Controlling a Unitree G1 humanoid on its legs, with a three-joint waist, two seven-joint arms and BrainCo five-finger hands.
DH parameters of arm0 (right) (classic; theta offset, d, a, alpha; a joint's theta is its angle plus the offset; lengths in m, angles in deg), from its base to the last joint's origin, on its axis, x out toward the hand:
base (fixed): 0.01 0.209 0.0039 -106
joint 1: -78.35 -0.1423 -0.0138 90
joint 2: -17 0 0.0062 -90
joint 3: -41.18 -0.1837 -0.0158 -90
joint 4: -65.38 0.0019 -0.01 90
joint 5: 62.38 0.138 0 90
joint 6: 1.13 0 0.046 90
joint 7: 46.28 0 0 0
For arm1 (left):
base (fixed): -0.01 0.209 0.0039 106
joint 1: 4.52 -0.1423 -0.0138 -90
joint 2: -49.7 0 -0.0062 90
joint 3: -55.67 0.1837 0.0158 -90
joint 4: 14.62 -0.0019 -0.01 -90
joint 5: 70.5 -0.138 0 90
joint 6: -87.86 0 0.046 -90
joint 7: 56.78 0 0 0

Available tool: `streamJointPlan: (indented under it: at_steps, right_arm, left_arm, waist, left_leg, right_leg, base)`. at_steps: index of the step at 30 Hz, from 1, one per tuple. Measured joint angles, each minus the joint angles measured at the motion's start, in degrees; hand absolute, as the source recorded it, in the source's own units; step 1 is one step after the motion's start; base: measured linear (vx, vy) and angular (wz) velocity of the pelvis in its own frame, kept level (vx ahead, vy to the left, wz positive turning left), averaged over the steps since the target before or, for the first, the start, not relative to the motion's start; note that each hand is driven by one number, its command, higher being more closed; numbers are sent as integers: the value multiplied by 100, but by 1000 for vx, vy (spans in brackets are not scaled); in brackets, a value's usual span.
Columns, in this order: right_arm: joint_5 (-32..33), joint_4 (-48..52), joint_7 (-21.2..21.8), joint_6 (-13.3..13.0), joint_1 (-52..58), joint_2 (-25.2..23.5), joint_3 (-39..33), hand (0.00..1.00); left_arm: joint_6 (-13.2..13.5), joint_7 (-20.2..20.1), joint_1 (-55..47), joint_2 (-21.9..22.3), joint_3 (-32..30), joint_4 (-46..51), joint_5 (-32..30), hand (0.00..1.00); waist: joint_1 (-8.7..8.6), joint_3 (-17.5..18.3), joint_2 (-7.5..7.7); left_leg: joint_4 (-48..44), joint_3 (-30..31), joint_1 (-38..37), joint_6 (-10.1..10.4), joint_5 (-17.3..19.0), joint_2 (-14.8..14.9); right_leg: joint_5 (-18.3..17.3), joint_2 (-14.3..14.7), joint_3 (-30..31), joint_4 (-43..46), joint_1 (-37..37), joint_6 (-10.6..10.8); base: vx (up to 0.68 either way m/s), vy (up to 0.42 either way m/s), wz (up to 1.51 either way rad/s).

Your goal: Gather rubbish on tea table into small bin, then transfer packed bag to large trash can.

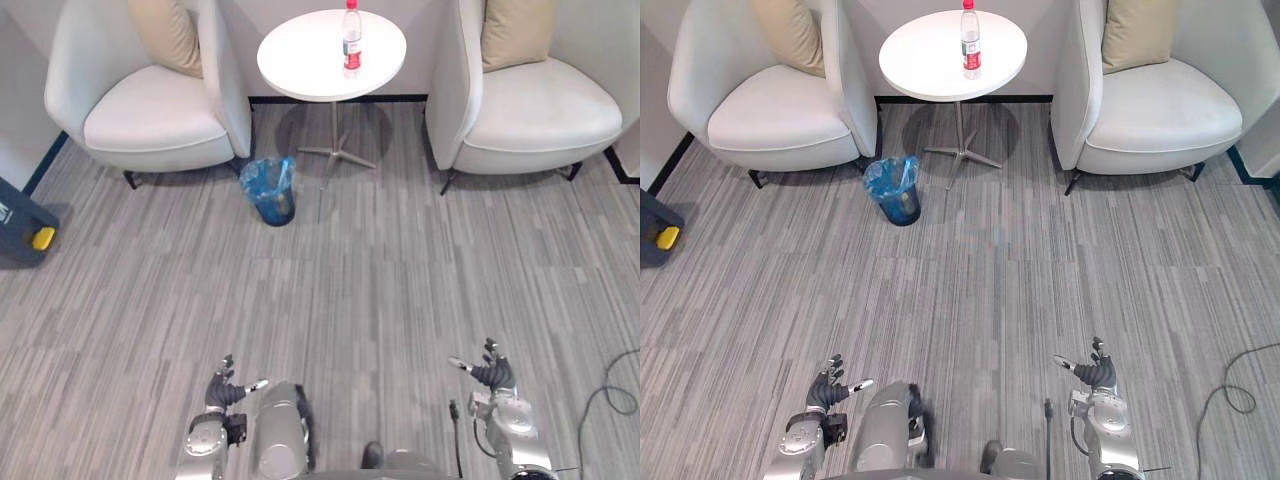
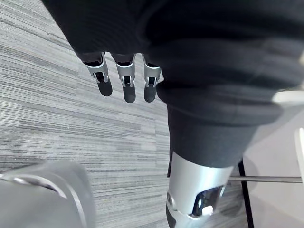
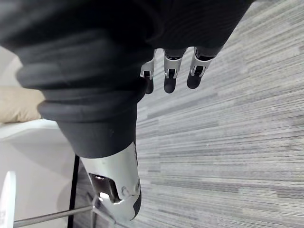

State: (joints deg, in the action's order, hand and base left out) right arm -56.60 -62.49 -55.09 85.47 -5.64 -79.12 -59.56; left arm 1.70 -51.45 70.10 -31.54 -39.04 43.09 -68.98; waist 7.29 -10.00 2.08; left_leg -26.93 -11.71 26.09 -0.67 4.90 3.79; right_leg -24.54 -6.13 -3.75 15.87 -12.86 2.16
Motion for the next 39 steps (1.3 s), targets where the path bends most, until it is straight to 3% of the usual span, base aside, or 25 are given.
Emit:
streamJointPlan:
  at_steps: [1,2,3,5,8,9,10,11,12,13,15,16,18,19,21,24,25,26,27,29,31,33,36,38,39]
  right_arm:
    - [-90,0,1,2,47,-42,-1,0]
    - [-196,-24,7,-1,31,-57,38,0]
    - [-206,-74,11,0,1,-58,72,0]
    - [-327,-66,13,-32,-87,-40,271,0]
    - [-404,-11,34,-74,-60,-16,414,0]
    - [-408,-26,38,-68,-81,2,401,0]
    - [-409,-153,36,-58,-75,46,378,0]
    - [-410,-231,34,-35,-64,88,367,0]
    - [-417,-397,31,2,-37,152,331,0]
    - [-417,-442,28,33,-54,213,239,0]
    - [-416,-236,25,27,-53,208,202,0]
    - [-409,33,23,13,84,187,255,0]
    - [-395,296,3,-7,134,62,288,0]
    - [-359,468,-2,-33,110,-1,290,0]
    - [-354,640,-13,-78,65,17,251,0]
    - [-353,636,-56,-51,57,20,192,0]
    - [-352,625,-99,-46,93,0,135,0]
    - [-351,586,-108,-39,144,38,67,0]
    - [-346,393,-111,6,51,-67,42,0]
    - [-364,251,-104,3,48,-54,47,0]
    - [-412,137,-100,3,-53,12,52,0]
    - [-430,117,-95,-4,-52,-33,216,0]
    - [-431,219,-92,19,132,-58,371,0]
    - [-431,514,-94,10,122,-61,423,0]
    - [-427,624,-95,-14,127,-67,421,0]
  left_arm:
    - [-6,-6,17,20,48,-1,0,0]
    - [-8,-13,105,11,132,-41,1,0]
    - [-35,0,198,-13,165,-71,3,0]
    - [-30,32,336,-18,235,-51,10,0]
    - [29,97,577,-42,265,-38,12,0]
    - [75,109,703,-65,240,-51,9,0]
    - [108,109,772,-111,229,-115,8,0]
    - [107,111,776,-123,220,-154,4,0]
    - [96,116,736,-133,176,-269,-7,0]
    - [68,113,721,-79,149,-380,-24,0]
    - [35,115,669,-15,41,-379,-133,0]
    - [33,111,673,58,-1,-349,-141,0]
    - [38,105,591,86,2,-185,-133,0]
    - [36,102,586,109,15,-153,-119,0]
    - [38,102,576,190,14,-24,-115,0]
    - [37,101,570,239,4,-15,-114,0]
    - [38,101,541,256,6,-15,-114,0]
    - [39,101,445,292,4,-30,-114,0]
    - [34,103,542,213,-48,-163,-115,0]
    - [39,103,510,214,-76,-209,-116,0]
    - [10,103,452,268,-54,-344,-116,0]
    - [5,105,353,165,18,-366,-116,0]
    - [-15,126,436,100,58,-358,-114,0]
    - [-17,127,459,93,5,-359,-109,0]
    - [-15,127,495,84,-2,-356,-110,0]
  waist:
    - [-37,33,94]
    - [-124,18,155]
    - [-236,0,181]
    - [-346,-96,28]
    - [-458,-153,-208]
    - [-605,-183,-275]
    - [-720,-162,-197]
    - [-752,-164,-195]
    - [-784,-165,-205]
    - [-666,-102,-367]
    - [-665,-153,-408]
    - [-669,-219,-454]
    - [-553,-287,-429]
    - [-467,-305,-328]
    - [-322,-294,-339]
    - [-323,-281,-406]
    - [-327,-266,-444]
    - [-323,-176,-678]
    - [-339,-180,-446]
    - [-321,-159,-177]
    - [-321,-171,-169]
    - [-359,-184,-156]
    - [-451,-176,-139]
    - [-524,-172,-143]
    - [-537,-130,-69]
  left_leg:
    - [-88,-77,-142,-134,198,-84]
    - [-97,-82,-440,-237,460,-210]
    - [-63,-59,-720,-285,644,-297]
    - [430,-38,-1910,-337,912,-308]
    - [1054,189,-2793,-311,945,-169]
    - [1185,377,-2947,-309,945,-116]
    - [1311,497,-3126,-235,986,-111]
    - [1327,603,-3222,-115,1055,-83]
    - [1302,838,-3363,95,1177,8]
    - [1049,943,-3326,257,1129,229]
    - [-144,990,-2850,593,762,334]
    - [-1582,955,-2312,504,74,540]
    - [-3136,696,-1563,334,270,952]
    - [-3332,491,-1169,357,386,1014]
    - [-2624,86,-698,293,484,1008]
    - [-1005,-541,-604,288,437,877]
    - [-48,-745,-750,255,104,717]
    - [644,-789,-862,-275,-559,693]
    - [631,-818,-945,-266,-516,540]
    - [865,-820,-1129,-287,-293,189]
    - [866,-905,-1323,-259,31,70]
    - [882,-814,-1711,-289,256,-89]
    - [875,-501,-2026,-251,451,-249]
    - [825,-327,-2084,-260,440,-277]
    - [760,-237,-2083,-193,485,-323]
  right_leg:
    - [122,-177,73,1112,425,205]
    - [647,-367,147,2744,1049,762]
    - [697,-399,235,3806,1493,888]
    - [470,-359,28,4588,2245,415]
    - [341,-102,-480,3402,2956,145]
    - [481,5,-454,2230,3223,147]
    - [1053,43,-209,968,3351,252]
    - [1630,86,-92,473,3371,244]
    - [2535,182,20,214,3213,80]
    - [2333,309,-94,380,3185,-98]
    - [1959,309,-318,500,2932,-195]
    - [1765,336,-508,352,2450,-276]
    - [1574,422,-620,95,1753,-425]
    - [1538,416,-665,-137,1420,-441]
    - [1491,412,-700,-588,1000,-368]
    - [1391,403,-763,-817,639,-241]
    - [1240,427,-771,-837,484,-133]
    - [1061,603,-727,-807,389,-37]
    - [950,448,-730,-755,339,19]
    - [789,147,-563,-485,388,158]
    - [656,-83,-321,782,834,342]
    - [782,-226,84,2781,1609,847]
    - [577,-168,379,3170,2362,622]
    - [565,-85,523,2421,2614,543]
    - [878,-24,671,1465,2608,328]
  base:
    - [748,176,-7]
    - [731,189,13]
    - [866,213,8]
    - [749,131,-13]
    - [546,14,17]
    - [686,-91,100]
    - [694,-119,108]
    - [751,-191,102]
    - [523,-156,52]
    - [529,-161,38]
    - [653,-265,44]
    - [670,-299,66]
    - [471,-197,32]
    - [416,-179,5]
    - [404,-103,-1]
    - [383,30,11]
    - [408,107,4]
    - [460,137,15]
    - [369,125,14]
    - [331,133,11]
    - [306,136,-9]
    - [310,101,17]
    - [272,-6,64]
    - [257,-90,67]
    - [261,-139,71]
